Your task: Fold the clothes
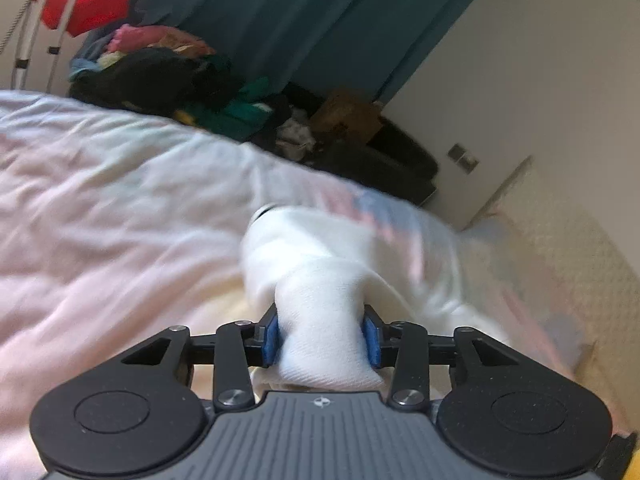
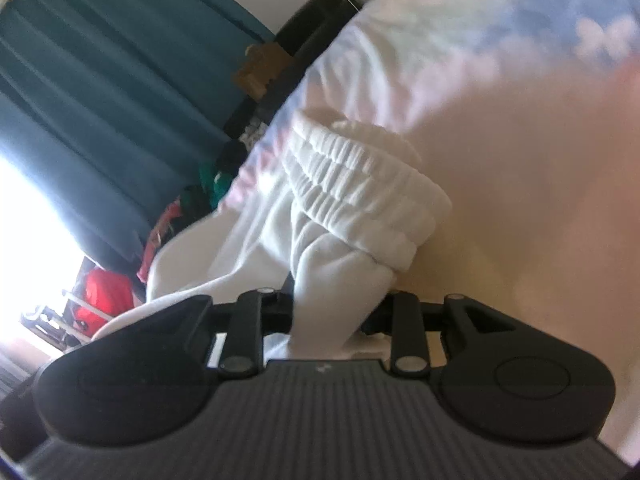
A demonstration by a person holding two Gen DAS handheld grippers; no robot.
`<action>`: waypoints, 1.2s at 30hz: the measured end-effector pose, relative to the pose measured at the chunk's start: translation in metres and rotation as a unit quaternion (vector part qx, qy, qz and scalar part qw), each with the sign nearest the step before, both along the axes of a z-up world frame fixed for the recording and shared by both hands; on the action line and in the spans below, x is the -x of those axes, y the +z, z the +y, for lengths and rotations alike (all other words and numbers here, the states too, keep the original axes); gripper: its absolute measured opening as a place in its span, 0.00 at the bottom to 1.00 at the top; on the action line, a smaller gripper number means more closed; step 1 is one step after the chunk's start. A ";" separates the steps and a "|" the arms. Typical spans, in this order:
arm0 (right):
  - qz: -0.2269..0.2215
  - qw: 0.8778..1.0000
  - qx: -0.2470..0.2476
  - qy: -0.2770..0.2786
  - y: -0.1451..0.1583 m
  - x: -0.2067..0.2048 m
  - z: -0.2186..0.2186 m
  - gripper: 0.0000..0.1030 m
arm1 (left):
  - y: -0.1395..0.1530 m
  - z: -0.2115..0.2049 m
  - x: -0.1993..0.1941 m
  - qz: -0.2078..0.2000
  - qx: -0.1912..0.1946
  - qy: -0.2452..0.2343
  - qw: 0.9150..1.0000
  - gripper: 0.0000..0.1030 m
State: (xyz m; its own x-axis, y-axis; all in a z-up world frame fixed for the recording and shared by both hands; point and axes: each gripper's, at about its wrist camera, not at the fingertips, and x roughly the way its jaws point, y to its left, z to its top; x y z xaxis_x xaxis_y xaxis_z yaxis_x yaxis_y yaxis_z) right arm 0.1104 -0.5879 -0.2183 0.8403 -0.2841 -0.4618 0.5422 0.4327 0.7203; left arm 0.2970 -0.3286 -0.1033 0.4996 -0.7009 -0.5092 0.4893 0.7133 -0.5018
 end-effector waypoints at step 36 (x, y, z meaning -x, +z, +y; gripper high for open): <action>-0.024 0.958 0.273 0.085 0.252 0.252 0.177 0.89 | 0.239 0.141 0.359 -0.246 -0.083 0.011 0.966 1.00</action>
